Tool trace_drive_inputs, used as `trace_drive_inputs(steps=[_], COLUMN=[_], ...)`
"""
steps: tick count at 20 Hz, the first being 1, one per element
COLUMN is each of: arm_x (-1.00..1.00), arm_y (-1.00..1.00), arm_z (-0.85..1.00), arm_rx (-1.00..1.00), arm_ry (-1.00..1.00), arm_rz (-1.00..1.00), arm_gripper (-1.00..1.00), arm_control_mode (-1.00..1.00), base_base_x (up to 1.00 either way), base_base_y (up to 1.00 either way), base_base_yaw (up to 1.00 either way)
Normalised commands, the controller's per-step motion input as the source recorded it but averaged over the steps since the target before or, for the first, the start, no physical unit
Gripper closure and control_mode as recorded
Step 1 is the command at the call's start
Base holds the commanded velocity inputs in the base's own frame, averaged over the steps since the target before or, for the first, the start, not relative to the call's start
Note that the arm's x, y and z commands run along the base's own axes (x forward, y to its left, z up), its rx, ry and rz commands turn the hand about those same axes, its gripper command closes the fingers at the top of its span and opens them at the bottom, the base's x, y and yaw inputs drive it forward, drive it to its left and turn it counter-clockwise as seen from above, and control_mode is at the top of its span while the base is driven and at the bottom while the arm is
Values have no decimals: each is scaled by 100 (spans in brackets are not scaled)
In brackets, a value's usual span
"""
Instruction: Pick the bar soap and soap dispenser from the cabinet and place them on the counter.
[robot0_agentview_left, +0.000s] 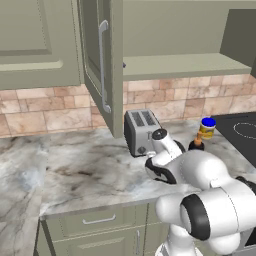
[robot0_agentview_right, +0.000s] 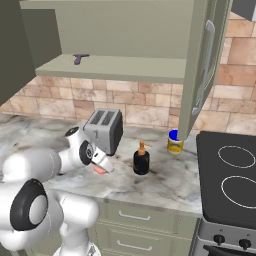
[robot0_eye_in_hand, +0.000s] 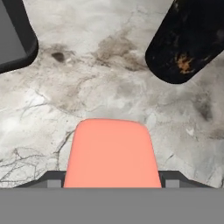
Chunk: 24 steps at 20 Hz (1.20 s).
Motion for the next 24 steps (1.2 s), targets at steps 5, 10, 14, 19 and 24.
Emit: trace_drive_inputs(steps=[5,10,14,19,24], arm_x=[1,1,0,0,0], arm_y=[-5,0,0,0,0], arm_z=[-39,-21,-13,-15,-13], arm_rx=[0,0,1,2,2], arm_ry=[0,0,0,3,3], arm_rz=[0,1,0,0,0], arm_gripper=[100,100,100,-100,-100], arm_control_mode=[-100,-100,-100,-100,-100], base_base_x=[0,0,0,0,0], base_base_y=[0,0,0,0,0], base_base_yaw=[0,0,0,0,0])
